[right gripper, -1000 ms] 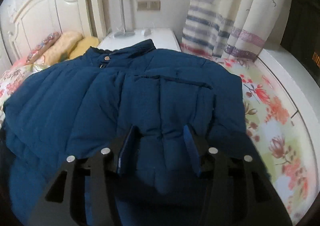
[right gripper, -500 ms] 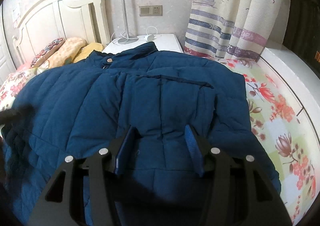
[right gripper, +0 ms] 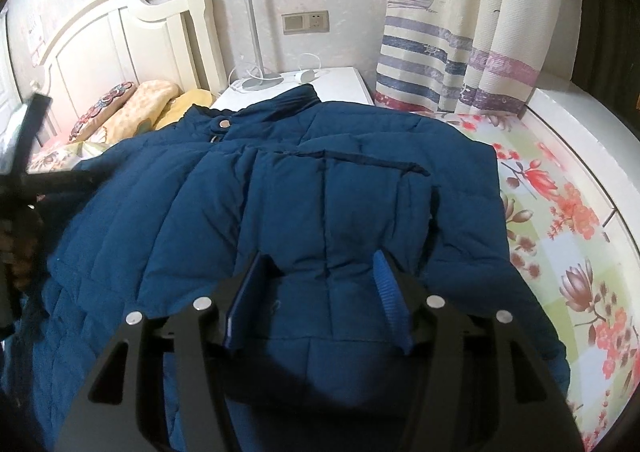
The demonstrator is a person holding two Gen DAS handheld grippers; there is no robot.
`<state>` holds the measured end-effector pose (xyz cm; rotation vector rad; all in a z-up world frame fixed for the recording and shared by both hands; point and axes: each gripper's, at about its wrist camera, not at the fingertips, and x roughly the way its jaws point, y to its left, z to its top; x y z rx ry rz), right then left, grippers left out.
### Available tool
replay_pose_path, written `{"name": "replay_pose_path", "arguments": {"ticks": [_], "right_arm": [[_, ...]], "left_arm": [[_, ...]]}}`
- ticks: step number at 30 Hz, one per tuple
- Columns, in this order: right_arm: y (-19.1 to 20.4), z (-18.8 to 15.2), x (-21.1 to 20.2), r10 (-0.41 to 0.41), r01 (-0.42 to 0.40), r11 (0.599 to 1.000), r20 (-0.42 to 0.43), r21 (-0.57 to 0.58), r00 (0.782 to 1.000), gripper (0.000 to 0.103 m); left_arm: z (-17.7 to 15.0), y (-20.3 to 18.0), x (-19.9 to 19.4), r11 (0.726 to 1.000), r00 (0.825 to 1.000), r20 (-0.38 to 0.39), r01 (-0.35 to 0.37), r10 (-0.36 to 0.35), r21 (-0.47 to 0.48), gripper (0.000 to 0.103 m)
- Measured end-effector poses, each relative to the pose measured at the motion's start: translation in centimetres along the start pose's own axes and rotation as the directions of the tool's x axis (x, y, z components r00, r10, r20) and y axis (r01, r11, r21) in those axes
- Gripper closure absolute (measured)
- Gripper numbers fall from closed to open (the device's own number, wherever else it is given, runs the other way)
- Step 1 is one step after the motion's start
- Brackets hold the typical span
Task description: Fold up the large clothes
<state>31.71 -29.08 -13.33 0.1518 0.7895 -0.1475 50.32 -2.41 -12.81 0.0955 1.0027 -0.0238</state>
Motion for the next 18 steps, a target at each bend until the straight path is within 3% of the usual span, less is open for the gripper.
{"name": "replay_pose_path", "arguments": {"ticks": [1, 3, 4, 6, 8, 10, 15, 18], "right_arm": [[-0.1, 0.0, 0.0, 0.007, -0.007, 1.0, 0.0, 0.003, 1.0, 0.045], [-0.3, 0.0, 0.1, 0.024, -0.024, 1.0, 0.0, 0.01, 1.0, 0.043], [-0.3, 0.0, 0.1, 0.03, -0.03, 0.999, 0.0, 0.012, 1.0, 0.042], [-0.2, 0.0, 0.1, 0.032, -0.032, 0.999, 0.0, 0.009, 1.0, 0.041], [-0.1, 0.0, 0.1, 0.03, -0.03, 1.0, 0.001, 0.005, 1.0, 0.04], [-0.1, -0.1, 0.0, 0.031, -0.031, 1.0, 0.002, 0.005, 1.0, 0.04], [0.0, -0.2, -0.5, 0.029, -0.029, 1.0, 0.027, 0.007, 0.999, 0.04], [-0.8, -0.3, -3.1, -0.004, -0.004, 0.999, 0.155, 0.054, 0.988, 0.042]], "left_arm": [[-0.1, -0.1, -1.0, 1.0, 1.0, 0.011, -0.015, 0.015, -0.013, 0.004], [-0.7, -0.7, -3.7, 0.998, 0.995, 0.091, 0.04, -0.037, -0.04, 0.004], [-1.2, -1.5, -5.5, 0.996, 0.986, 0.147, 0.083, -0.078, -0.028, 0.004], [-2.3, -3.9, -7.5, 0.993, 0.972, 0.209, 0.099, -0.109, 0.059, 0.004], [-3.3, -6.5, -7.3, 0.983, 0.97, 0.213, 0.081, -0.115, 0.163, 0.004], [-4.2, -8.7, -4.9, 0.967, 0.983, 0.164, 0.041, -0.085, 0.252, 0.004], [-4.7, -7.7, -2.6, 0.973, 0.976, 0.165, 0.109, -0.143, 0.202, 0.004], [-4.6, -7.8, -2.5, 0.973, 0.977, 0.161, 0.109, -0.143, 0.202, 0.004]]}}
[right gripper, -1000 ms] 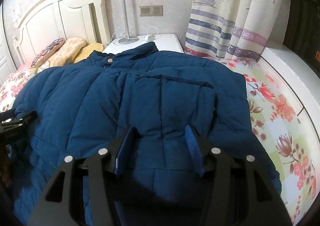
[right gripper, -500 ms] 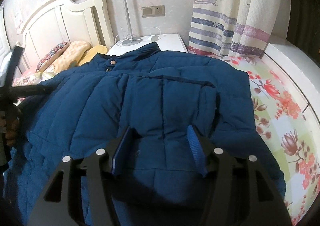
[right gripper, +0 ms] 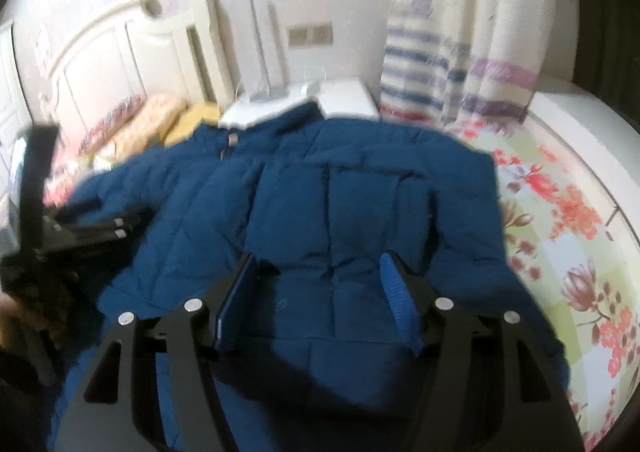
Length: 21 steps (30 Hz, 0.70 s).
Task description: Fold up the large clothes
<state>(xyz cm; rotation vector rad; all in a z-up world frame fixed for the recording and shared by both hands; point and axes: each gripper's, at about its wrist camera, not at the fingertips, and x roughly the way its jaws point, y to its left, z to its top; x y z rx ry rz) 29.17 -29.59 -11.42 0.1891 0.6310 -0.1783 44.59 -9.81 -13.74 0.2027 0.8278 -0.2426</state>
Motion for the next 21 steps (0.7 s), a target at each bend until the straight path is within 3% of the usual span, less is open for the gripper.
{"name": "replay_pose_path", "arguments": {"ticks": [2, 3, 5, 6, 10, 15, 16, 18, 19, 21], "right_arm": [[-0.3, 0.5, -1.9, -0.038, 0.037, 0.999, 0.096, 0.01, 0.995, 0.04], [-0.2, 0.6, -1.8, -0.047, 0.047, 0.999, 0.097, 0.004, 0.994, 0.04], [0.1, 0.3, 0.0, -0.043, 0.043, 0.999, 0.007, -0.027, 0.999, 0.04], [0.5, -0.2, 2.2, -0.051, 0.045, 0.998, -0.109, -0.054, 0.993, 0.04], [1.0, 0.0, 2.5, -0.092, 0.084, 0.994, -0.133, -0.066, 0.987, 0.039], [3.4, 2.3, -0.2, -0.151, 0.152, 0.976, 0.02, -0.158, 0.988, 0.035], [4.1, 2.8, 0.4, -0.139, 0.137, 0.972, 0.005, -0.193, 0.99, 0.032], [4.7, 3.3, 3.0, -0.122, 0.092, 0.966, -0.109, -0.243, 0.986, 0.032], [4.8, 3.0, 5.2, -0.127, 0.068, 0.963, -0.214, -0.262, 0.969, 0.031], [4.7, 3.0, 6.5, -0.129, 0.058, 0.957, -0.24, -0.283, 0.962, 0.027]], "left_arm": [[-0.1, 0.0, 0.0, 1.0, 1.0, 0.001, 0.002, -0.002, -0.003, 0.004], [-0.1, 0.1, 0.1, 1.0, 1.0, 0.0, 0.007, -0.007, -0.007, 0.004], [-0.2, -0.3, -0.2, 1.0, 1.0, 0.0, 0.012, -0.012, -0.011, 0.004], [-0.3, -0.2, -0.2, 1.0, 1.0, 0.001, 0.015, -0.015, -0.013, 0.004], [-0.3, 0.0, -0.4, 0.999, 0.999, 0.001, 0.033, -0.033, -0.028, 0.004], [-0.3, 0.2, -0.4, 0.999, 0.999, -0.001, 0.039, -0.039, -0.031, 0.004], [-0.4, 0.3, -0.4, 0.999, 0.999, -0.001, 0.041, -0.041, -0.033, 0.004], [-0.4, 0.3, -0.4, 0.999, 0.999, -0.001, 0.042, -0.042, -0.034, 0.004], [-0.4, 0.2, -0.4, 0.998, 0.999, -0.001, 0.043, -0.043, -0.035, 0.004], [-0.4, 0.3, -0.4, 0.998, 0.999, 0.001, 0.051, -0.051, -0.04, 0.004]]}}
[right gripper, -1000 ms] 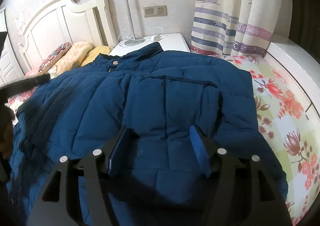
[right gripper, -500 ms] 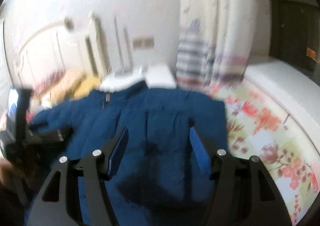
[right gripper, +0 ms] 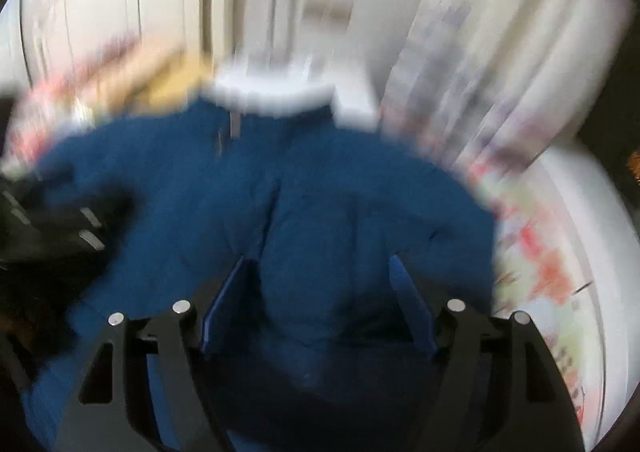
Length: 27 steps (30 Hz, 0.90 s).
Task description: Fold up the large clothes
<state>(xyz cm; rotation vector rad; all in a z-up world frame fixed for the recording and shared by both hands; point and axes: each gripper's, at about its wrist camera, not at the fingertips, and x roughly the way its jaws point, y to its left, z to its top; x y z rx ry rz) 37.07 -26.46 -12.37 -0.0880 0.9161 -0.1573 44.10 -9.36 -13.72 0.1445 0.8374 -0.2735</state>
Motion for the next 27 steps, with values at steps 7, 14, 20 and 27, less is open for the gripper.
{"name": "replay_pose_path", "arguments": {"ticks": [7, 14, 20, 27], "right_arm": [[-4.7, 5.0, -0.1, 0.03, -0.036, 0.989, 0.046, 0.14, 0.999, 0.026], [-7.0, 6.5, 7.7, 0.055, -0.03, 0.986, -0.151, 0.166, 0.987, 0.019], [-9.1, 9.1, 6.7, -0.014, 0.026, 0.979, -0.061, 0.204, 0.998, 0.019], [-10.1, 10.1, 12.5, -0.001, 0.031, 0.98, -0.152, 0.194, 0.988, 0.006]], "left_arm": [[0.0, 0.1, 0.0, 1.0, 1.0, -0.004, 0.006, -0.006, -0.004, 0.004], [-0.1, 0.2, 0.2, 1.0, 1.0, -0.006, 0.018, -0.018, -0.013, 0.004], [-0.1, 0.2, 0.2, 1.0, 1.0, -0.007, 0.018, -0.018, -0.013, 0.004], [-0.1, 0.2, 0.3, 1.0, 1.0, -0.008, 0.02, -0.02, -0.015, 0.004]]}}
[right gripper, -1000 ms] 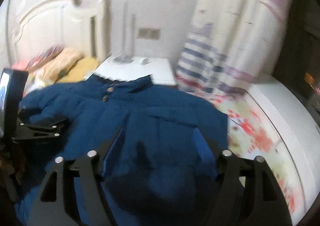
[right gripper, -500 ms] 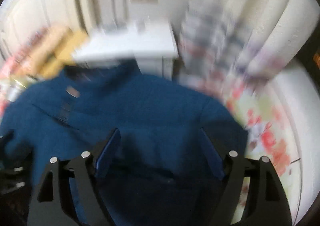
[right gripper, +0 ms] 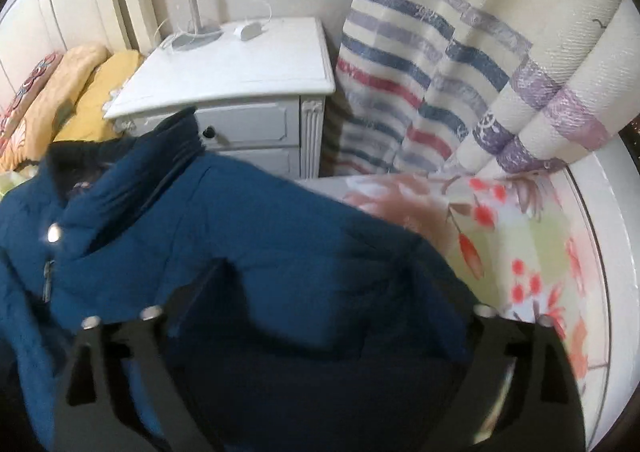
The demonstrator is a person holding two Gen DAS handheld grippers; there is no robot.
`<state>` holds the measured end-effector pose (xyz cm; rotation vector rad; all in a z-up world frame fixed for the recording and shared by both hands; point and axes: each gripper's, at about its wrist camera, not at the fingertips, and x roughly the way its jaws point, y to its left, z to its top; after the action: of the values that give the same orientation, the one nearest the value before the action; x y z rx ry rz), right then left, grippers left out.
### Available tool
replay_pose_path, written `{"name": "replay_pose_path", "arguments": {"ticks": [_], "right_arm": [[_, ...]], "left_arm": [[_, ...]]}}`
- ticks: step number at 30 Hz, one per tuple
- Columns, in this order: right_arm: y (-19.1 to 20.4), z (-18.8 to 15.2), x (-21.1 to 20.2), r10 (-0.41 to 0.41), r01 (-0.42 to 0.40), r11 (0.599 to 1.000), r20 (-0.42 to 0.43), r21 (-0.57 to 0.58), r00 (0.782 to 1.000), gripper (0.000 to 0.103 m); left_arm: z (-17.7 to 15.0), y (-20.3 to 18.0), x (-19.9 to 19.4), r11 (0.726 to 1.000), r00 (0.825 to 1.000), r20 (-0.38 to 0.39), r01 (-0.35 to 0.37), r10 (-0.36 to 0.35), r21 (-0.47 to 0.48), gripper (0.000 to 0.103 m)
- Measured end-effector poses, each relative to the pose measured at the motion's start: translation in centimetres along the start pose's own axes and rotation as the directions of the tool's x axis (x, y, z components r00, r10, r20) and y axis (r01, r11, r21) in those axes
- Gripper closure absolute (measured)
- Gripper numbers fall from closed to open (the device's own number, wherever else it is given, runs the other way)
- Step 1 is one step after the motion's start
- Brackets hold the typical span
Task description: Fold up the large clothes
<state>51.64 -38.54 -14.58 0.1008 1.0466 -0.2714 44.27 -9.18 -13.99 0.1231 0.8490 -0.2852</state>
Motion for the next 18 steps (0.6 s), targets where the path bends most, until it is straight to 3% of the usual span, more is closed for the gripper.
{"name": "replay_pose_path", "arguments": {"ticks": [2, 4, 6, 8, 9, 11, 14, 16, 18], "right_arm": [[-0.5, -0.2, -0.2, 0.032, -0.032, 0.999, -0.003, 0.013, 0.999, 0.006], [-0.7, -0.6, -1.3, 0.0, 0.0, 1.0, -0.025, 0.02, 1.0, 0.011], [-0.3, -1.5, -5.5, -0.056, 0.055, 0.998, 0.064, 0.025, 0.996, 0.016], [1.4, -3.2, -10.2, -0.029, 0.032, 0.999, 0.205, -0.011, 0.978, 0.013], [2.4, -4.1, -11.6, -0.015, 0.026, 0.999, 0.234, -0.044, 0.972, 0.008], [5.6, -7.1, -13.6, 0.038, 0.002, 0.987, 0.244, -0.163, 0.969, 0.007], [8.7, -11.0, -13.2, 0.093, -0.044, 0.969, 0.196, -0.243, 0.976, 0.007], [9.9, -12.7, -11.0, 0.045, 0.003, 0.964, 0.174, -0.267, 0.984, 0.005], [9.7, -13.9, -9.3, 0.04, 0.017, 0.97, 0.226, -0.243, 0.973, 0.002]], "left_arm": [[0.0, 0.1, 0.0, 1.0, 1.0, 0.001, 0.005, -0.005, -0.003, 0.004], [-0.1, 0.0, 0.0, 1.0, 1.0, 0.0, 0.007, -0.007, -0.005, 0.004], [-0.1, 0.1, 0.0, 1.0, 1.0, 0.0, 0.008, -0.008, -0.006, 0.004], [-0.1, 0.1, 0.0, 1.0, 1.0, -0.001, 0.007, -0.008, -0.006, 0.004], [-0.2, 0.0, -0.1, 1.0, 1.0, -0.002, 0.007, -0.007, -0.005, 0.004], [-0.2, 0.1, -0.1, 1.0, 1.0, 0.0, 0.009, -0.009, -0.007, 0.004], [-0.2, 0.0, -0.1, 1.0, 1.0, 0.0, 0.009, -0.009, -0.007, 0.004], [-0.2, 0.0, -0.1, 1.0, 1.0, 0.0, 0.009, -0.009, -0.007, 0.004], [-0.2, 0.1, -0.1, 1.0, 1.0, 0.001, 0.01, -0.01, -0.009, 0.004]]}}
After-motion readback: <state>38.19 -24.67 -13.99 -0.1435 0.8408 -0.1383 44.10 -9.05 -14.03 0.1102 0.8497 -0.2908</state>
